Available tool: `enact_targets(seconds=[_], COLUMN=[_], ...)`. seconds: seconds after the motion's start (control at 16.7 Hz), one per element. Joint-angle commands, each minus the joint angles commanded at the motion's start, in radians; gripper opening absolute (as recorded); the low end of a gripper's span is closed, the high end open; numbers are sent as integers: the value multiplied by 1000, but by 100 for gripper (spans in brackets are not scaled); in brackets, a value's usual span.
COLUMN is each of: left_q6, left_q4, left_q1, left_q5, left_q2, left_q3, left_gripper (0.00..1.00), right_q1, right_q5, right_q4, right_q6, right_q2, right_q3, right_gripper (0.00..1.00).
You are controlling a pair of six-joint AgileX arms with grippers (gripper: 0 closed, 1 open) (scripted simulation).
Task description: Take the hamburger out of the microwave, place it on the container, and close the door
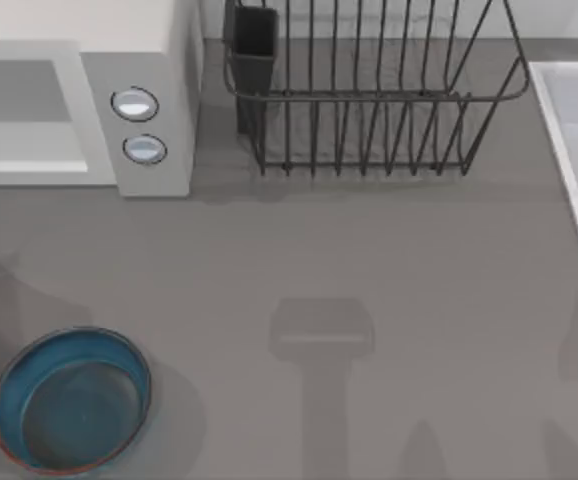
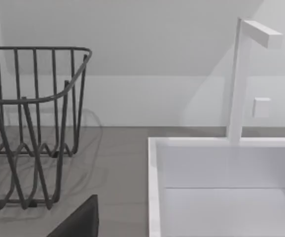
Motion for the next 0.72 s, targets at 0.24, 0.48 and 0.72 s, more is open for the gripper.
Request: enact_targets(seconds=[0.24, 0.48, 0.72], left_q6=[0, 0, 0], left_q4=[-225, -361, -371], left_q1=[1, 2, 2], left_q5=[-2, -4, -4], left_q2=[-201, -328, -338], left_q3=[17, 29, 30], left_gripper=[0, 0, 0], right_q1=[0, 0, 0], right_q5=[0, 0, 0], right_q4=[0, 0, 0], right_q6=[0, 0, 0], right_q2=[0, 0, 0], right_q3=[0, 0, 0], right_gripper=[100, 100, 100])
